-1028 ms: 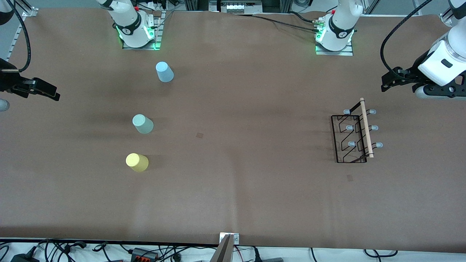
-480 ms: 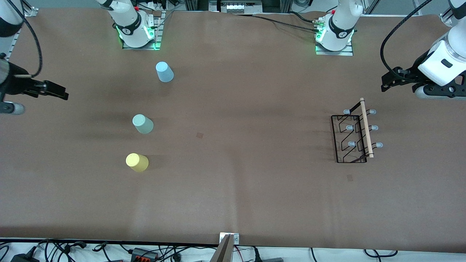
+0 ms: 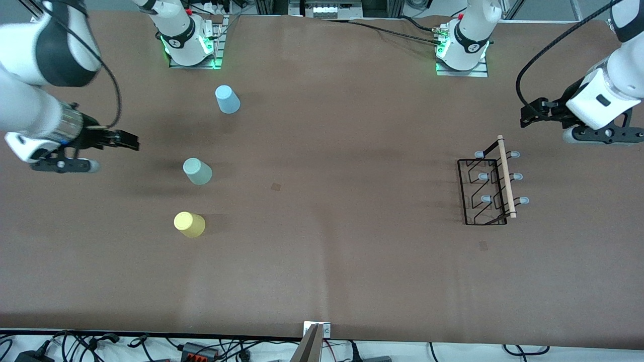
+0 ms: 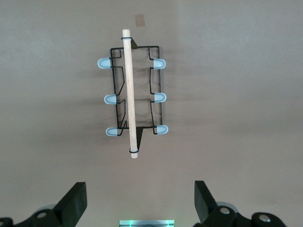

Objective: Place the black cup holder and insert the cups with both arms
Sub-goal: 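Grasp the rack and teal cup with the left and right grippers, then place the rack with the left gripper while the right gripper lifts the cup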

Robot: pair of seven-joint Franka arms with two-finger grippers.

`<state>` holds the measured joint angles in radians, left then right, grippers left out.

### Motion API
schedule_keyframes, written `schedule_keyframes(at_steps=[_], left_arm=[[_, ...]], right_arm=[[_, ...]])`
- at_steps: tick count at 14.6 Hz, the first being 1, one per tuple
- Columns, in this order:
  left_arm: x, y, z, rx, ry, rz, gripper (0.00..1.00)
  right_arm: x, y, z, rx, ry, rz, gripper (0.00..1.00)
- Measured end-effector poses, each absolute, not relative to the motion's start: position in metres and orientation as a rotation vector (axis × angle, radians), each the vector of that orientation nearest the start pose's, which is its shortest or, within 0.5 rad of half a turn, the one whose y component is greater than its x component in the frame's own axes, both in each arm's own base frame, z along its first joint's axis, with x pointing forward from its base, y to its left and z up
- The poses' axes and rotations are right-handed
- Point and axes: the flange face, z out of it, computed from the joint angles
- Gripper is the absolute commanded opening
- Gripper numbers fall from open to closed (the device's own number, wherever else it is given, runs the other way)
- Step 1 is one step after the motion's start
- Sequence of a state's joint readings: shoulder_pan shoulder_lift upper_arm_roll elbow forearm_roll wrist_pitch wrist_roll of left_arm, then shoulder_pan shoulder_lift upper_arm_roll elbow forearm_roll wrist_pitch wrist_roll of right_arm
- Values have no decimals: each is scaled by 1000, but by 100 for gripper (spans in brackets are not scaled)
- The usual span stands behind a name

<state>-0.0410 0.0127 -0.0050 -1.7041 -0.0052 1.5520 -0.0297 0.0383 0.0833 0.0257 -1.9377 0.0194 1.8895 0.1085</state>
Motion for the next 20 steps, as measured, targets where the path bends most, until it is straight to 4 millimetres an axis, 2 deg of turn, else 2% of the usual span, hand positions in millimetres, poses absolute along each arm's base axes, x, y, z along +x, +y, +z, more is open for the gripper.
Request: schedule_keyframes(at_steps=[2, 5, 7, 9, 13, 14, 15, 16, 20], left_arm=[[563, -24, 535, -3123, 20, 320, 100], [586, -11, 490, -3110, 14, 413, 100], [601, -4, 461, -3116, 7, 380, 100], [607, -2, 433, -3124, 10, 313, 100], [604, 0, 385, -3096, 44, 180, 100], [602, 0, 374, -3098, 49, 150, 92], [599, 0, 362, -3100, 52, 125, 69], [596, -1, 352, -3101, 55, 113, 58], [585, -1, 333, -3100, 61, 148, 28]], right_arm=[[553, 54, 400, -3129, 81, 150, 100], [541, 69, 363, -3127, 45, 43, 100], [532, 77, 338, -3126, 17, 16, 100], [528, 88, 319, -3124, -15, -7, 100], [519, 98, 278, -3123, -47, -4, 100], [515, 97, 270, -3124, -47, 12, 100], [512, 97, 263, -3126, -47, 26, 100], [509, 96, 258, -3127, -47, 39, 100], [505, 96, 243, -3128, -47, 55, 100]])
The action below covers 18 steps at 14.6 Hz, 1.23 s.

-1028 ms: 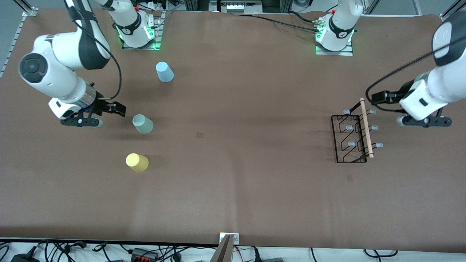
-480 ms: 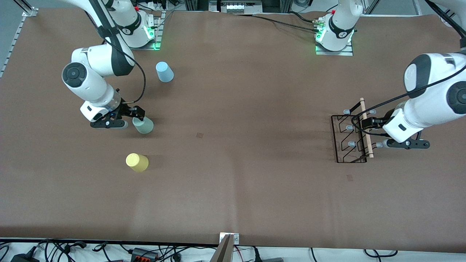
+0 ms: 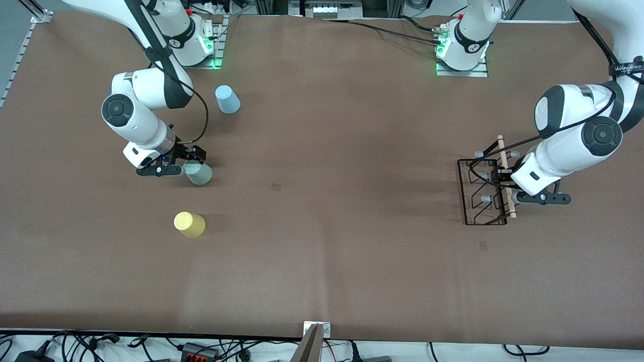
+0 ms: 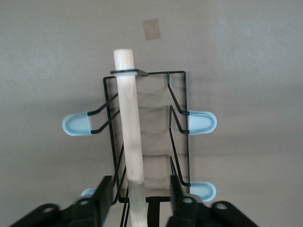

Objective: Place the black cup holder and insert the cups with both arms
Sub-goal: 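Place the rack with the left gripper while the right gripper lifts the cup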

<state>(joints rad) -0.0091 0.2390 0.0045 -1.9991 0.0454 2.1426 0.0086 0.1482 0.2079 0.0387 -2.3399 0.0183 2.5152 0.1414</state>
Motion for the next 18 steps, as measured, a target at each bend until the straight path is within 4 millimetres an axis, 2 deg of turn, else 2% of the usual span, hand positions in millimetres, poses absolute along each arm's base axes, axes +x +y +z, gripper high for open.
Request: schedule_keyframes(at_steps=[2, 3, 8, 10, 11, 12, 14, 15, 17, 18], left_arm=[[584, -1, 331, -3099, 62, 153, 8], [584, 0, 331, -3098, 63, 154, 2], [585, -2, 334, -3098, 67, 146, 1], [588, -8, 347, -3099, 83, 133, 1], [589, -19, 358, -3098, 106, 146, 1], [590, -36, 372, -3097, 134, 169, 1], [584, -93, 398, -3095, 158, 210, 1], [579, -128, 407, -3098, 153, 207, 1], [563, -197, 415, -3108, 153, 188, 1], [556, -226, 415, -3115, 152, 189, 1]], right_arm=[[505, 96, 237, -3127, -47, 50, 100], [505, 96, 233, -3126, -48, 44, 100], [503, 104, 221, -3126, -70, 56, 100], [503, 104, 221, -3126, -70, 56, 100], [503, 104, 222, -3126, -70, 56, 100], [503, 104, 222, -3126, -71, 56, 100], [503, 104, 222, -3126, -71, 56, 100], [503, 104, 222, -3126, -70, 56, 90], [503, 104, 222, -3126, -70, 56, 53], [503, 104, 222, -3126, -70, 56, 41]])
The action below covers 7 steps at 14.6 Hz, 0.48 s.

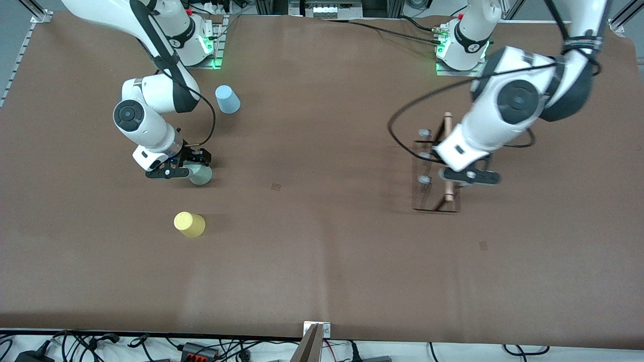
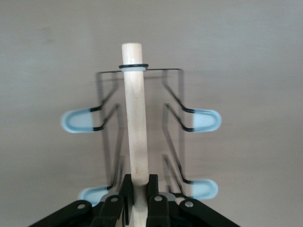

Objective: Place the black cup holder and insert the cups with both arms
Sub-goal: 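Place the rack with the left gripper while the right gripper lifts the cup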

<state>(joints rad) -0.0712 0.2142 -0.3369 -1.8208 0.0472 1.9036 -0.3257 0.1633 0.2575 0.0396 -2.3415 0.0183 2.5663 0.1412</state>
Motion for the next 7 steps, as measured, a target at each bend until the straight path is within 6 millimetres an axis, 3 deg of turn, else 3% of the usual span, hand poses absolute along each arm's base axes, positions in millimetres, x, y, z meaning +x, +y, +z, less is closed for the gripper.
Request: schedule_keyframes(at_steps=[2, 7], left_arm=[[547, -276, 412, -3133, 133, 194, 1], [524, -389, 394, -3180, 148, 191, 1]], right_arm=[[504, 104, 223, -3126, -71, 50, 23], [505, 104, 227, -3125, -72, 36, 17]])
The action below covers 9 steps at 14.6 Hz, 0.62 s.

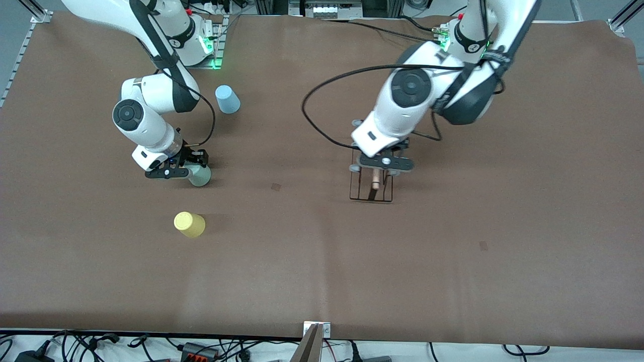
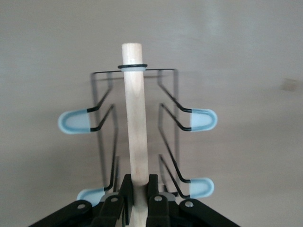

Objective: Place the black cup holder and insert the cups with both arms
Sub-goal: 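Place the rack with the left gripper while the right gripper lifts the cup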

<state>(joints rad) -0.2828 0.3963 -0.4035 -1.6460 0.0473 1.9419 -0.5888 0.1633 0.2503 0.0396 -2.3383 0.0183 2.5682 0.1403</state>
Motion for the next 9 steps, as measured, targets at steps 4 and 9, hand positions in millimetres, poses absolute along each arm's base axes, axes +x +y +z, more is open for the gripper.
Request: schedule_keyframes(at_steps=[4, 9], left_arm=[[508, -431, 364, -3198, 140, 212, 1], [498, -462, 346, -3221, -10, 216, 1]], right_arm=[[510, 105, 261, -3122, -74, -1, 15], [507, 104, 316, -3120, -75, -43, 15]])
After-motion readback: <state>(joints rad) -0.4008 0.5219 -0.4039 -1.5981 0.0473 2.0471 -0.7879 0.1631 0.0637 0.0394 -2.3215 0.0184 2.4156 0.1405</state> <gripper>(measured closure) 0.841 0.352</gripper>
